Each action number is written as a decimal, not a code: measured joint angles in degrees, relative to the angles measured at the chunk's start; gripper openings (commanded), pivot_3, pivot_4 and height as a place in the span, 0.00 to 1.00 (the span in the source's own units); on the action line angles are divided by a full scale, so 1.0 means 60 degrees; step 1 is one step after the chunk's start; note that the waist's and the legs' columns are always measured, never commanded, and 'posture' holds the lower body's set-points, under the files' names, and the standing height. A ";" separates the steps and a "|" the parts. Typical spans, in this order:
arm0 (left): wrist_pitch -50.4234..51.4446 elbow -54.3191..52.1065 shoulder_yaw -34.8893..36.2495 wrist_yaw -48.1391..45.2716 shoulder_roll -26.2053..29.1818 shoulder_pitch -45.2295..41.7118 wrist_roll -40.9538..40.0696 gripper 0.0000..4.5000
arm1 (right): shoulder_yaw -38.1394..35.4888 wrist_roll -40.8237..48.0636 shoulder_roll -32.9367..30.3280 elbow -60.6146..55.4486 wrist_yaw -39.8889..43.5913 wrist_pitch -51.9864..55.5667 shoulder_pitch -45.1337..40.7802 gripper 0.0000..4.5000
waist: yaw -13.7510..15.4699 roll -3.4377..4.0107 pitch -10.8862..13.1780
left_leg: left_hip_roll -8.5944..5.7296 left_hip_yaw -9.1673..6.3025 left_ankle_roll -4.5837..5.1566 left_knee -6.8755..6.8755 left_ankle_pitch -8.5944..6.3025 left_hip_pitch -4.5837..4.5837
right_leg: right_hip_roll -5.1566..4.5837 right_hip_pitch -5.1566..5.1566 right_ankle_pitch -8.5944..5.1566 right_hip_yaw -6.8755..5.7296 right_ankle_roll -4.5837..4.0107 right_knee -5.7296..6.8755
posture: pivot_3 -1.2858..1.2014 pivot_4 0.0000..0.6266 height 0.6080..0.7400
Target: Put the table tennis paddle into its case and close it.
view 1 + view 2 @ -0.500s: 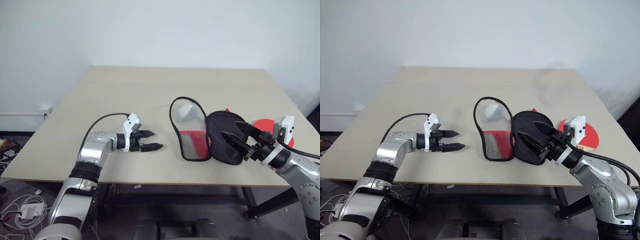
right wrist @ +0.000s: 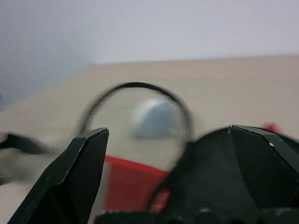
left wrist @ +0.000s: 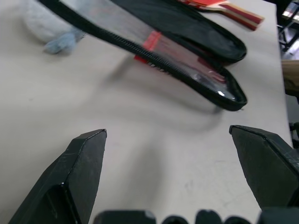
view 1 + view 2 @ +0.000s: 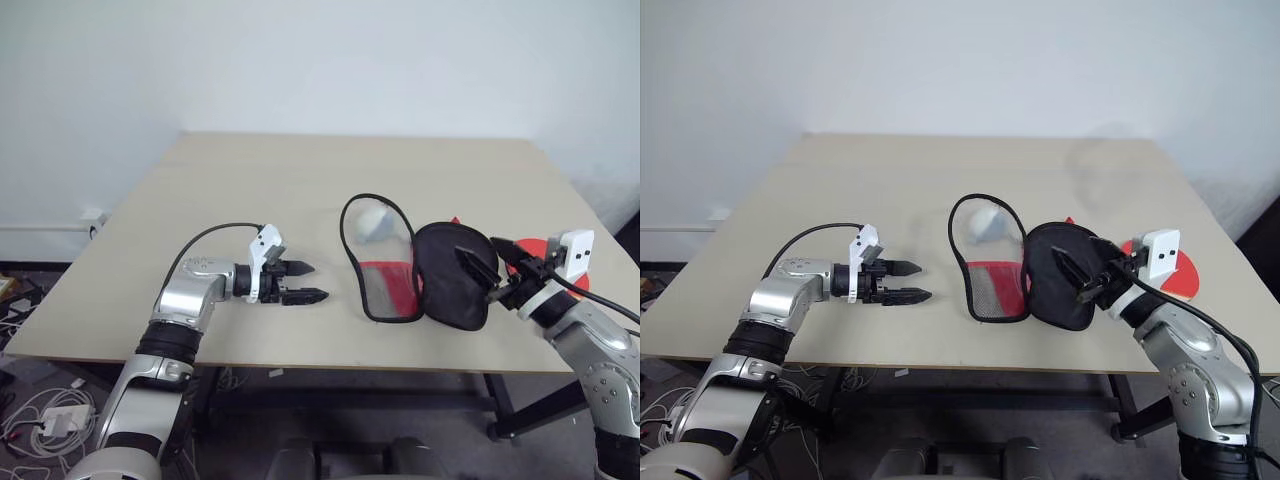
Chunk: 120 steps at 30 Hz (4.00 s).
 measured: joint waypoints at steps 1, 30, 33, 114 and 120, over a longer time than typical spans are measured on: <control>0.0010 -0.0070 -0.0044 -0.0040 -0.0005 0.0003 0.0018 1.00 | -0.0076 -0.0340 -0.0078 0.0468 -0.0497 0.0200 -0.0235 0.99 | 0.0001 0.0000 0.0000 | 0.0000 0.0002 0.0000 0.0000 0.0000 -0.0001 | 0.0000 0.0000 0.0001 0.0002 -0.0001 0.0000 | 0.52 0.00 1.00; -0.0368 0.0288 -0.0416 0.0169 -0.0990 -0.0366 0.0321 1.00 | -0.2422 -0.1362 -0.0416 0.4659 -0.2621 0.3959 -0.1723 0.99 | -0.0025 0.0021 -0.0005 | 0.0000 0.0005 0.0003 -0.0006 0.0002 0.0003 | 0.0003 0.0003 0.0002 0.0010 0.0001 0.0001 | 0.52 0.00 1.00; -0.0368 0.0293 -0.0415 0.0156 -0.0987 -0.0366 0.0333 1.00 | -0.2660 -0.1358 -0.0387 0.4630 -0.2702 0.4231 -0.1618 0.99 | -0.0026 0.0021 -0.0005 | 0.0000 0.0005 0.0003 -0.0003 0.0002 0.0003 | 0.0003 0.0005 0.0003 0.0010 0.0000 0.0001 | 0.52 0.00 1.00; -0.0479 0.0614 -0.0347 0.0365 -0.1144 -0.0525 0.0536 1.00 | -0.0005 -0.3455 0.5076 0.1745 -0.5059 0.5835 -0.3143 0.28 | -0.0472 0.0065 -0.0012 | 0.0009 -0.0030 0.0003 -0.0023 0.0004 -0.0016 | 0.0037 -0.0070 -0.0001 0.0017 -0.0001 0.0101 | 0.52 0.00 1.00; -0.0479 0.0618 -0.0348 0.0365 -0.1148 -0.0524 0.0539 1.00 | 0.0052 -0.3474 0.4999 0.1350 -0.5006 0.6041 -0.2872 0.28 | -0.0468 0.0065 -0.0012 | 0.0009 -0.0030 0.0002 -0.0022 0.0003 -0.0016 | 0.0037 -0.0069 -0.0002 0.0016 -0.0001 0.0100 | 0.52 0.00 1.00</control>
